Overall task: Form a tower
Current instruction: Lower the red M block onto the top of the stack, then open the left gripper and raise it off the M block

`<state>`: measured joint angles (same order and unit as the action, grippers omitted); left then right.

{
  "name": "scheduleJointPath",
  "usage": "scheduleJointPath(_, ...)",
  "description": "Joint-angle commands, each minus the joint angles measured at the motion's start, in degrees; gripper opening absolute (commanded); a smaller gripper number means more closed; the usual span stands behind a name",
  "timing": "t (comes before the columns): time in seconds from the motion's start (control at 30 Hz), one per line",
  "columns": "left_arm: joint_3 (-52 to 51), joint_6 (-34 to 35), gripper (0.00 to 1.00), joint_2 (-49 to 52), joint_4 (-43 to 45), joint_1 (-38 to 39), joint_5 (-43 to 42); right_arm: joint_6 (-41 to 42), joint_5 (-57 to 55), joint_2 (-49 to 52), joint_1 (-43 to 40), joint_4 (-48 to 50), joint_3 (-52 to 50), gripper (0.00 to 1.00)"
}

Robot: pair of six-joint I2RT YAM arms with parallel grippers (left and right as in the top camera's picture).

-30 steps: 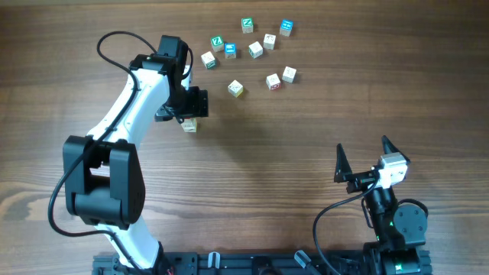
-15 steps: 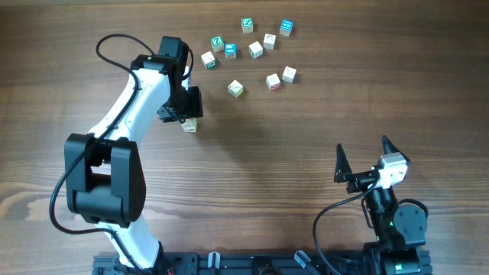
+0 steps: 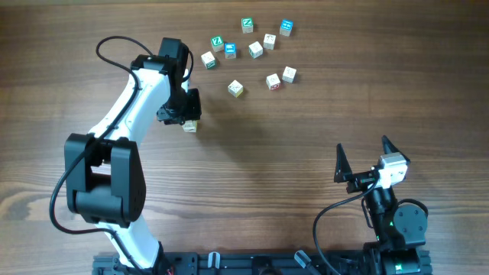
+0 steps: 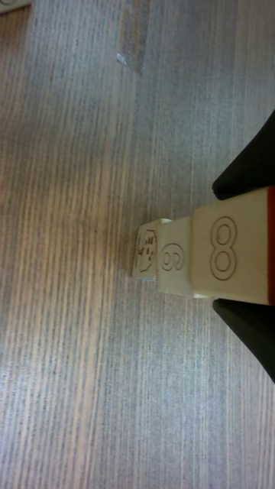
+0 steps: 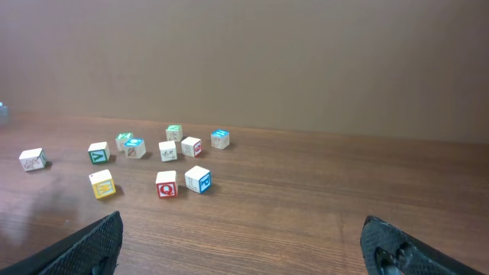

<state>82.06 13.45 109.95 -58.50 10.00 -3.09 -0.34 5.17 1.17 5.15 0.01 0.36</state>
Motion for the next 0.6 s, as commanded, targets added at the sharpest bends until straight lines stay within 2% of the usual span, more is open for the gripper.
scheduleJointPath(0.0, -0.5, 0.5, 0.45, 0.9, -0.9, -0.1, 0.5, -0.8, 0.9, -0.2, -0.2, 0.3, -0.1, 1.00)
scheduleJointPath(0.07, -0.5, 0.5, 0.48, 0.9, -0.9, -0.1, 2.4, -0.8, 0.9, -0.2, -0.2, 0.3, -0.1, 1.00)
scheduleJointPath(0.17, -0.5, 0.5, 0.58, 0.9, -0.7, -0.1, 2.8, -0.8, 0.9, -0.2, -0.2, 0.3, -0.1, 1.00)
scheduleJointPath(0.3, -0.5, 0.5, 0.60, 0.9, 0.2, -0.1, 2.8, -0.8, 0.9, -0.2, -0.2, 0.3, -0.1, 1.00)
scheduleJointPath(0.47, -0.5, 0.2, 0.79, 0.9, 2.2, -0.1, 2.8, -0.8, 0.9, -0.2, -0.2, 0.3, -0.1, 1.00)
scheduleJointPath(0.57, -0.5, 0.3, 0.80, 0.9, 3.6, -0.1, 2.8, -0.8, 0.9, -0.2, -0.2, 0.3, -0.1, 1.00)
